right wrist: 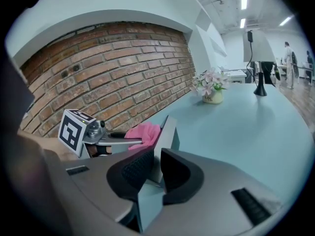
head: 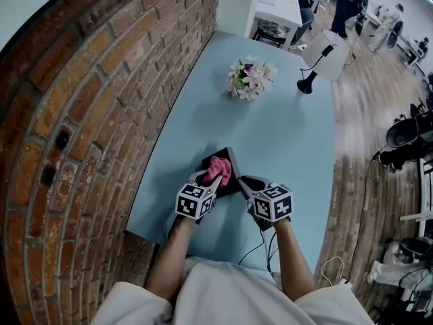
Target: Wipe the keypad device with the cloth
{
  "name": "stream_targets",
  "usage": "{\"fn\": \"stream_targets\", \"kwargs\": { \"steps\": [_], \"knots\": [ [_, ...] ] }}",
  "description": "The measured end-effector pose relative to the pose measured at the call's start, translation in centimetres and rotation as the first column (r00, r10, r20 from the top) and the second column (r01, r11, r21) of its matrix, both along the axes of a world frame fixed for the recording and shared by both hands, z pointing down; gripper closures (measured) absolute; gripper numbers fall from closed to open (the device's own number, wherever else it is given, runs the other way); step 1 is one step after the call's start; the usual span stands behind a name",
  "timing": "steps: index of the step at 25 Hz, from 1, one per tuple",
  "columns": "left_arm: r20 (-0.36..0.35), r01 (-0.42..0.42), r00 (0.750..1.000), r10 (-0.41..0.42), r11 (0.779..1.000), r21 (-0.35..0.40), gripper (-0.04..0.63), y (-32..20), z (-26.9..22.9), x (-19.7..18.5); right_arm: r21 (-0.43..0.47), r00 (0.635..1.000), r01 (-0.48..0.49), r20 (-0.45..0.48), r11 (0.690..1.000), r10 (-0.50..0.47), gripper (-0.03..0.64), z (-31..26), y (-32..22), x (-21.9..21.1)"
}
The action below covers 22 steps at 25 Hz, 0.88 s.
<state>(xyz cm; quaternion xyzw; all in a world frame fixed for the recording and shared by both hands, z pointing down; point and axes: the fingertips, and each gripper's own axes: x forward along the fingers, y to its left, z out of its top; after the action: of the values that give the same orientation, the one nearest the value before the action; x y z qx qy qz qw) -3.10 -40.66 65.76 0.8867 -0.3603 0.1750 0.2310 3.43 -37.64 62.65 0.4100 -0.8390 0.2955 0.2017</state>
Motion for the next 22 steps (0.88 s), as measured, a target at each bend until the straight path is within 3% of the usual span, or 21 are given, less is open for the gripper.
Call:
{"fn": "stream_targets", "kwargs": {
  "steps": [22],
  "knots": [
    [0.098, 0.091, 0.992, -0.082, 0.992, -0.093, 0.454, 0.8, 4.4, -4.6, 0.045, 0.998, 0.021, -0.052, 0.999, -0.019, 0.568, -0.2, 0.0, -0.1]
  ]
}}
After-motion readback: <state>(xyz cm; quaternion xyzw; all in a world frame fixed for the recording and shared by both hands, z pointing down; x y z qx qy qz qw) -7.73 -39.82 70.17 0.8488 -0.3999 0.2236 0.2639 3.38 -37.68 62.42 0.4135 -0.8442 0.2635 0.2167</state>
